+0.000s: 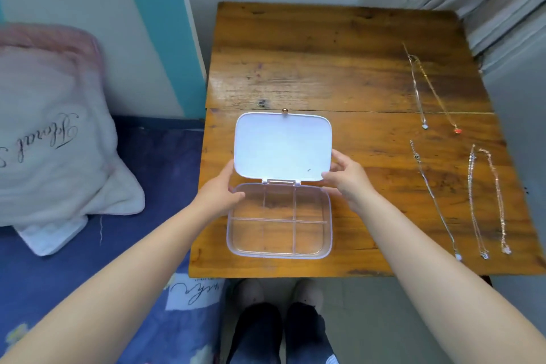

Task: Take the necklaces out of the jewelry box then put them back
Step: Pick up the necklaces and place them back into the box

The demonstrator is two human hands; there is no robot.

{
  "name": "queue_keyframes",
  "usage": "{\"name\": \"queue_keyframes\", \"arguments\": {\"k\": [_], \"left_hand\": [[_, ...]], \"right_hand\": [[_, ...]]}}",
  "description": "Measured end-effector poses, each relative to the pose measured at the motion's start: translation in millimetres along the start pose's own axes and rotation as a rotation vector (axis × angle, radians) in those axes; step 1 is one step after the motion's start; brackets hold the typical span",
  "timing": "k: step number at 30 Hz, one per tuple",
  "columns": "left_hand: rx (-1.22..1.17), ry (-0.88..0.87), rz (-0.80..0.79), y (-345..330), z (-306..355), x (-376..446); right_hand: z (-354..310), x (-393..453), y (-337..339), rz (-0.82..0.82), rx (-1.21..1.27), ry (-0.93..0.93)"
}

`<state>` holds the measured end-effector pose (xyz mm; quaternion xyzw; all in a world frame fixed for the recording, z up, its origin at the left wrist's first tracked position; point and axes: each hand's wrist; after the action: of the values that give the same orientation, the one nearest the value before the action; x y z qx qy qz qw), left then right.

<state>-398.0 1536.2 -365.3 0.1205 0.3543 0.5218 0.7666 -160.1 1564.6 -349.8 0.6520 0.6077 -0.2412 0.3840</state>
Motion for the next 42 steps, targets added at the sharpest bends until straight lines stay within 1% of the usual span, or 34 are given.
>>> {"name": "queue_keyframes", "arguments": {"k": [2, 5, 7, 10, 14, 18, 20, 22, 24, 26, 29, 30, 31, 33, 35, 38, 42], "left_hand": [[0.044, -0.005, -0.007, 0.1, 2.6, 4.0], [0.107, -0.024, 0.025, -0.4, 13.7, 14.5], [0.117, -0.047, 0.045, -5.9, 28.2, 26.2], [0.078, -0.078, 0.09, -15.4, 49.4, 54.1], [0.092, -0.09, 0.139, -21.5, 71.8, 96.0], [0.142, -0.076, 0.146, -26.4, 86.5, 112.7], [0.217, -0.062, 0.149, -28.5, 91.4, 108.7], [0.299, -0.05, 0.199, -35.1, 98.8, 96.3], [0.364, -0.141, 0.267, -51.2, 108.2, 78.7], [0.405, -0.309, 0.285, -73.9, 122.3, 60.4], [0.436, -0.581, 0.202, -116.7, 146.1, 42.9], [0.441, -0.645, 0.162, -131.0, 153.9, 39.1], [0.443, -0.674, 0.102, -145.4, 161.5, 36.6], [0.446, -0.674, 0.004, -174.1, 172.7, 35.0], [0.458, -0.639, -0.045, -202.8, 183.0, 35.0], [0.397, -0.55, -0.026, -241.9, 196.0, 25.7], [0.304, -0.441, 0.02, -290.4, 209.3, -0.9]], "right_hand": [[0.5, 2.5, 3.0, -0.037, 0.012, -0.04], [-6.0, 9.3, 8.2, -0.044, 0.013, -0.019], [-17.0, 17.1, 15.0, -0.014, 0.018, 0.033], [-36.6, 33.2, 30.2, 0.037, -0.065, 0.137], [-53.3, 51.6, 55.8, 0.093, -0.119, 0.18], [-53.2, 60.7, 76.0, 0.081, -0.139, 0.134], [-47.1, 58.0, 82.3, 0.078, -0.146, 0.114], [-35.5, 48.8, 88.3, 0.098, -0.126, 0.091], [-15.2, 33.9, 98.2, 0.127, -0.078, 0.094], [13.0, 15.9, 114.9, 0.171, -0.036, 0.102], [62.1, -7.2, 154.7, 0.262, 0.009, 0.075], [78.4, -13.0, 171.4, 0.302, 0.022, 0.06], [93.5, -17.3, 189.0, 0.344, 0.043, 0.049], [119.8, -22.2, 225.0, 0.416, 0.108, 0.034], [140.3, -22.2, 261.0, 0.476, 0.148, 0.025], [159.7, -16.2, 306.4, 0.512, 0.091, 0.013], [174.4, -12.4, 339.1, 0.456, -0.074, 0.014]]}}
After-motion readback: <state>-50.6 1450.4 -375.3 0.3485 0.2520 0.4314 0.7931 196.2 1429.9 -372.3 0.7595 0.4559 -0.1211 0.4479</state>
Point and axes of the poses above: each hand's wrist, its own x-axis towards the middle knuckle, its own y-axis out of the back of the hand, z = x × y, and after that the axes turned 15 degrees about -y, right-handed
